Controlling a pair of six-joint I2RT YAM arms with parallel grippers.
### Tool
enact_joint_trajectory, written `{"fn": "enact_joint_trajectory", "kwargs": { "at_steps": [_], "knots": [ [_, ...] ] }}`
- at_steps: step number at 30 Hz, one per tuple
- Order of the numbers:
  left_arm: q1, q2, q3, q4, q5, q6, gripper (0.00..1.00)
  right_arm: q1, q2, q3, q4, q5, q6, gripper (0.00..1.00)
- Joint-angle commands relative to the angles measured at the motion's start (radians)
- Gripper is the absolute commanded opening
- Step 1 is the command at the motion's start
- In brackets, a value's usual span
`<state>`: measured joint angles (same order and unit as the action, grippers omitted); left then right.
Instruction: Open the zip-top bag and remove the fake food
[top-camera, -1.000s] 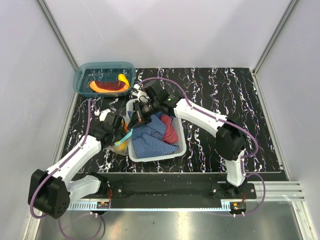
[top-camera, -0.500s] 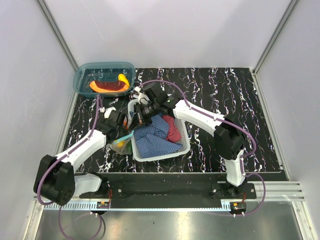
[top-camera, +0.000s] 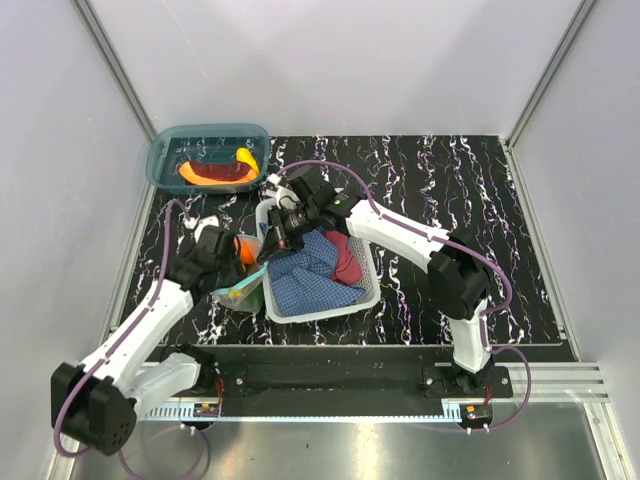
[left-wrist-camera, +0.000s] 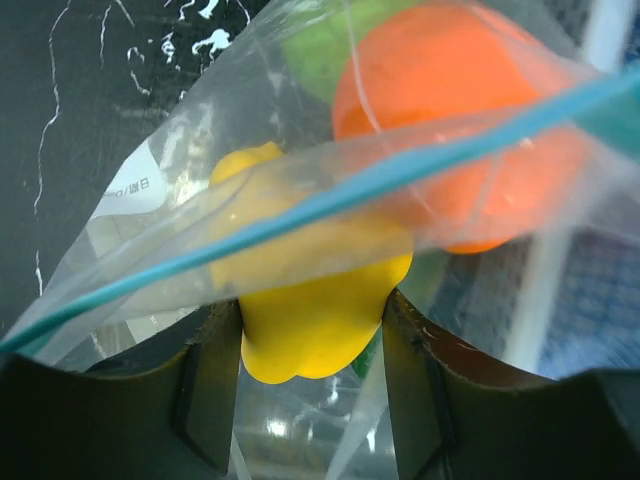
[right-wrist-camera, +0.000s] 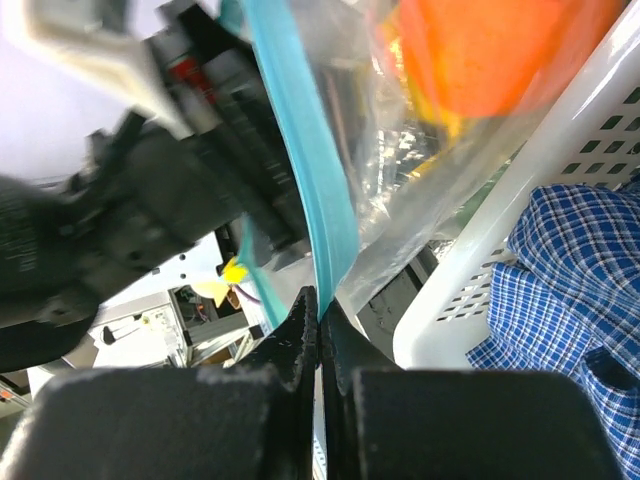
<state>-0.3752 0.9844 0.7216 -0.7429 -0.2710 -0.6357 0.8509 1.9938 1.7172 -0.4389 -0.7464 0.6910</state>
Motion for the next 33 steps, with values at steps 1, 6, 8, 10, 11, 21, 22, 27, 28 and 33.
{"fn": "enact_joint_trajectory", "kwargs": {
  "at_steps": [1,6,8,10,11,21,22,27,28,33],
  "knots": [
    [0.004,-0.073,0.099,-0.085,0.076,-0.018,0.0,-0.006,0.01,0.004,0.015,-0.007,-0.025,0.0],
    [0.004,-0.096,0.154,-0.158,0.116,-0.064,0.0,-0.006,0.007,0.005,-0.004,0.007,-0.059,0.0],
    [0.004,-0.101,0.167,-0.159,0.134,-0.079,0.0,-0.006,0.005,0.012,-0.017,0.01,-0.073,0.0],
    [0.004,-0.098,0.174,-0.161,0.153,-0.076,0.0,-0.009,0.002,0.025,-0.035,0.018,-0.081,0.0],
    [0.004,-0.092,0.174,-0.161,0.161,-0.07,0.0,-0.009,0.003,0.045,-0.046,0.022,-0.084,0.0],
    [0.002,-0.239,0.087,-0.208,0.254,-0.11,0.0,-0.052,0.08,0.229,-0.145,0.056,-0.143,0.0],
    [0.001,-0.254,0.085,-0.208,0.265,-0.095,0.0,-0.055,0.082,0.234,-0.153,0.056,-0.148,0.0],
    [0.001,-0.317,0.096,-0.214,0.292,-0.065,0.0,-0.058,0.083,0.243,-0.175,0.055,-0.162,0.0],
    [0.001,-0.323,0.11,-0.201,0.299,-0.062,0.0,-0.056,0.083,0.236,-0.178,0.05,-0.162,0.0],
    [0.001,-0.317,0.206,-0.144,0.274,-0.082,0.0,-0.053,0.057,0.177,-0.176,0.05,-0.177,0.0]
  ]
}}
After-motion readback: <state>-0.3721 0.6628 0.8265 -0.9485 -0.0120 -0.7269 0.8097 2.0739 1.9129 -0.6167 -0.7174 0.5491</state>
